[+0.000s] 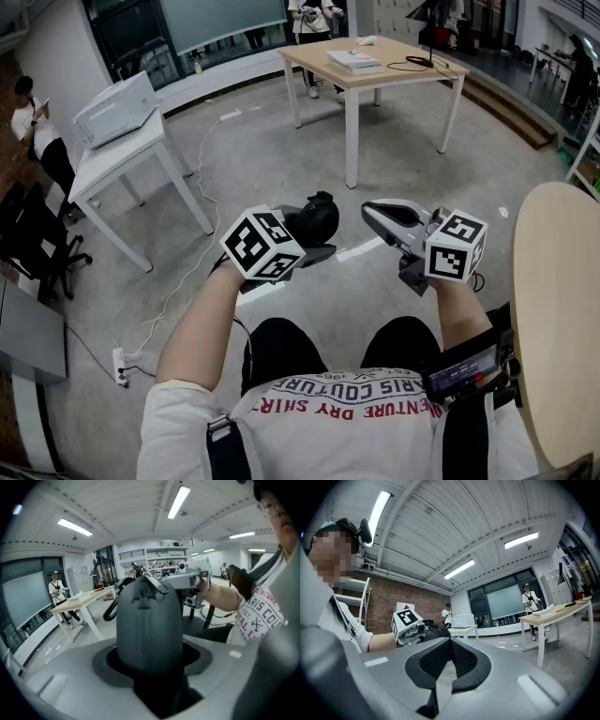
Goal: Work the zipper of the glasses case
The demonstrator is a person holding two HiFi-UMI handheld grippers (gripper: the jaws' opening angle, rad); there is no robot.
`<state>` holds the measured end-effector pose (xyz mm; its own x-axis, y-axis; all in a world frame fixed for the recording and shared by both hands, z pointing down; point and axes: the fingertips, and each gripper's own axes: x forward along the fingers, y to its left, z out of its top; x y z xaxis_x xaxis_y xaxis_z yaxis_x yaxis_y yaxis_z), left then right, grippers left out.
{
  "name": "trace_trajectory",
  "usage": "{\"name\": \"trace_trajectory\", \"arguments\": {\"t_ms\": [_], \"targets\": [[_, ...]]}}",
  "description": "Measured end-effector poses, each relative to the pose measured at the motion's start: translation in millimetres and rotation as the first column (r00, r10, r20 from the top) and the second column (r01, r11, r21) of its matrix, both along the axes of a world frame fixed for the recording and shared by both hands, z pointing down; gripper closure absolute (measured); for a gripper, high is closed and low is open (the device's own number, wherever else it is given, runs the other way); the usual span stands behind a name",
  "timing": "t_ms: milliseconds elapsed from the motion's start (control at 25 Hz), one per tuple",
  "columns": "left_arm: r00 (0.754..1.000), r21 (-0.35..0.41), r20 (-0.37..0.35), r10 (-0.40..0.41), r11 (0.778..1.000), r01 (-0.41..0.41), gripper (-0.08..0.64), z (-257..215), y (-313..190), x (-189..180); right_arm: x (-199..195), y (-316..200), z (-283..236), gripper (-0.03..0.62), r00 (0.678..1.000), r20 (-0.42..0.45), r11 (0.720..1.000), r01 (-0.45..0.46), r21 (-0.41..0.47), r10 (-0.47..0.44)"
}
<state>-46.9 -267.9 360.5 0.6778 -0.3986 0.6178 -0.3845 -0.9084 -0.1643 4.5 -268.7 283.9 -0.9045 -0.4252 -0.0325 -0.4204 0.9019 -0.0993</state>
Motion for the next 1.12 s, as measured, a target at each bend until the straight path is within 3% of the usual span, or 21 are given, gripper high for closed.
{"name": "trace_trajectory", "arguments": {"t_ms": [120,240,360,480,640,760,920,1120], "targets": [[0.994,-0.023,0.105,0.026,0.999,-0.023,0.305,13,1,-5,-5,3,0,0.591,1.000,-0.021,1.000,0.001,0.020,-0.001],[0.970,-0.063,0.238,0.051,0.997,-0.037,0.307,28,1,-13,-10,6,3,0.591,0.999,-0.048,0.999,0.001,0.040,0.001],[0.917,-0.116,0.389,0.081,0.993,-0.039,0.307,44,2,-24,-18,9,11,0.591,0.998,-0.061,0.999,0.015,0.033,-0.013],[0.867,-0.153,0.488,0.099,0.988,-0.027,0.307,55,-1,-34,-26,11,20,0.528,0.997,-0.076,0.999,0.027,0.022,-0.025],[0.852,-0.228,0.507,0.133,0.974,-0.017,0.307,64,-1,-34,-32,11,30,0.495,0.995,-0.094,1.000,0.025,0.017,-0.023],[0.825,-0.235,0.550,0.133,0.972,0.000,0.307,71,-4,-37,-40,11,38,0.460,0.992,-0.124,1.000,0.016,0.019,-0.013],[0.827,-0.257,0.544,0.142,0.966,0.004,0.307,73,-3,-30,-48,11,45,0.440,0.986,-0.164,0.999,-0.007,0.040,0.013],[0.807,-0.261,0.568,0.159,0.965,-0.006,0.307,75,0,-28,-52,9,50,0.423,0.976,-0.213,0.997,-0.026,0.071,0.040]]}}
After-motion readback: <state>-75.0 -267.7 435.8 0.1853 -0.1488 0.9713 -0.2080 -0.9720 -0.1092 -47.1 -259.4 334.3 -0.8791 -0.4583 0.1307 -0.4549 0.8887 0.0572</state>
